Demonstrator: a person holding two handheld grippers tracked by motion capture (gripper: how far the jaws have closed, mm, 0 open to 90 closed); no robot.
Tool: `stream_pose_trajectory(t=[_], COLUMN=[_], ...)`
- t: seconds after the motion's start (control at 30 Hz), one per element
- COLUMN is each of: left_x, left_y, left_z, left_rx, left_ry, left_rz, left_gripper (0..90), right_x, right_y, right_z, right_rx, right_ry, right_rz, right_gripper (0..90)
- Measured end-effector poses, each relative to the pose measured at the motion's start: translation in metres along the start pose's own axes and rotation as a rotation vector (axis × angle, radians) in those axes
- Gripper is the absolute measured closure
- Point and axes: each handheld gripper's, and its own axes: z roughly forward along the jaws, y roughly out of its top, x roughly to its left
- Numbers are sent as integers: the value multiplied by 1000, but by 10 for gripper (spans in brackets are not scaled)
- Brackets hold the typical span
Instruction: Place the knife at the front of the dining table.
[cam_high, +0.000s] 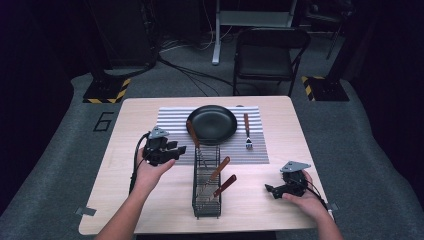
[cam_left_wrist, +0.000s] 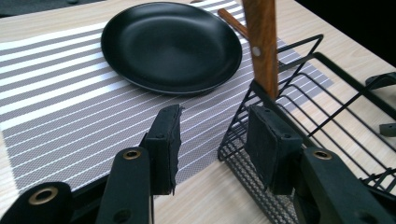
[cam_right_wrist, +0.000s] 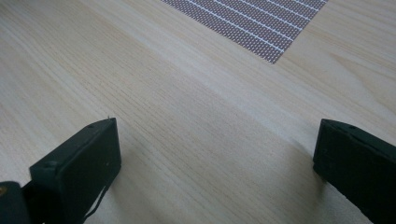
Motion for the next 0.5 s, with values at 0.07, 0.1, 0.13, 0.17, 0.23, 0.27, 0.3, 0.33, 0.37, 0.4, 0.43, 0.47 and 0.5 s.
stream_pose_trajectory(t=[0.07,0.1,0.13,0.17,0.23,0.27,0.3,0.33,0.37,0.4,0.43,0.47,0.5], left_x=[-2,-3,-4,-5,-7,-9,-9,-11,-11,-13,-14,-15,-16], left_y=[1,2,3,4,6,8,8,9,10,11,12,13,13], left_z=[1,2,2,3,4,5,5,6,7,7,8,9,10], left_rx=[-6,-3,-4,-9,-10,-13,-13,-14,-13,-16,-15,-18,-22], left_ry=[-8,-11,-15,-17,-29,-33,-33,-38,-40,-45,-48,-55,-58], left_rz=[-4,-1,-2,-8,-2,0,0,3,2,3,2,1,4], left_gripper=[549,549,549,549,549,551,553,553,554,556,558,563,563], right_x=[0,0,0,0,0,0,0,0,0,0,0,0,0], right_y=[0,0,0,0,0,0,0,0,0,0,0,0,0], right_z=[0,0,0,0,0,0,0,0,0,0,0,0,0], right_rx=[0,0,1,1,0,0,0,0,1,0,0,0,0], right_ry=[0,0,1,1,0,1,1,1,1,1,1,1,1], right_rz=[2,2,2,2,2,1,1,2,1,1,2,2,2], right_gripper=[1,1,2,2,1,1,1,2,1,1,2,2,2])
